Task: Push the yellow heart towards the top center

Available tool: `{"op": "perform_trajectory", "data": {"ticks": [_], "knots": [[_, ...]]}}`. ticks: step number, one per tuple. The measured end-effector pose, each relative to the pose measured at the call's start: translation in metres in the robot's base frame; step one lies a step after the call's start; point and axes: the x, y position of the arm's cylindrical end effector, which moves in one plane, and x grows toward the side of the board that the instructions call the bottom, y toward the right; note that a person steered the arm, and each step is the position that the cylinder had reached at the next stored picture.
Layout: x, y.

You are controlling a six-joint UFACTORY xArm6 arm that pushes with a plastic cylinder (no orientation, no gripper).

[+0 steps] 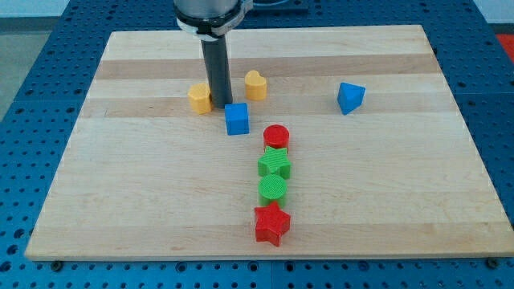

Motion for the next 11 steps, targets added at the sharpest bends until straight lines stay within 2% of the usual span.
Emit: {"op": "perform_trajectory", "data": {"ticks": [2,5,7,10,11], "knots": [[-0.002,-0.005],[-0.002,0.053],[-0.005,0.054],[-0.057,0.054],[-0.057,0.054]]}}
